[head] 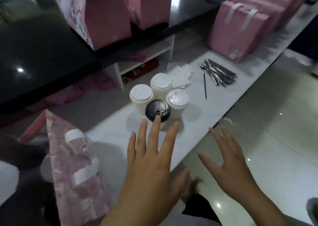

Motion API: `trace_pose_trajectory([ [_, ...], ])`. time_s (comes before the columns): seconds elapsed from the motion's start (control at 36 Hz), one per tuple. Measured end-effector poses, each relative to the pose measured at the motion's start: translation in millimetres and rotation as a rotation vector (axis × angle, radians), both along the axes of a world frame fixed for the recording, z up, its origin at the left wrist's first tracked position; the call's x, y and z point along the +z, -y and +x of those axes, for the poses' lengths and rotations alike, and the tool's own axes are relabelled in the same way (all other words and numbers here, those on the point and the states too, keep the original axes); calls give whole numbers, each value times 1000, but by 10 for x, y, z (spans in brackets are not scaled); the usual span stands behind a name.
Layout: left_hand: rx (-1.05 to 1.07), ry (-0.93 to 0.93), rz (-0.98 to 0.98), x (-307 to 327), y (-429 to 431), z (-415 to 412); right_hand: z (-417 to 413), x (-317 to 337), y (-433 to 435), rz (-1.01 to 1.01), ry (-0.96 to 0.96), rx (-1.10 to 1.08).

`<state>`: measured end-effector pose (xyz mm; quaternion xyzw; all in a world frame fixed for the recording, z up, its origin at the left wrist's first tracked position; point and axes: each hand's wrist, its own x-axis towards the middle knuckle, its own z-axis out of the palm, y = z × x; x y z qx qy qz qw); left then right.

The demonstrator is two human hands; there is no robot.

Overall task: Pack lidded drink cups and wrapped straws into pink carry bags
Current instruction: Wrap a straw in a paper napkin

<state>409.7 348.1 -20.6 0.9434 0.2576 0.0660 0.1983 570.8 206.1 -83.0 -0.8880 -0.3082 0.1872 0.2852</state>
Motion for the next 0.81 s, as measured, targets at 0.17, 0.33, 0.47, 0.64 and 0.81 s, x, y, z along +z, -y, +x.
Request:
trace_pose_trajectory([
  [0.17, 53, -146, -103, -242, 166, 776, 765, -53, 173, 7, -90, 59],
  [0.33, 74, -266, -202, -470, 353, 1549, 1505, -283, 495, -52, -165, 211],
  [0.47, 127, -285, -263, -500, 423, 2334, 2105, -485, 647, -190, -173, 278],
  [0.64, 183, -281, -308, -505, 319, 3011, 2802, -612, 568, -156, -228, 325],
  [0.81, 390, -101, -397, -680, -96, 3516, 3452, -577, 256, -104, -266, 305],
])
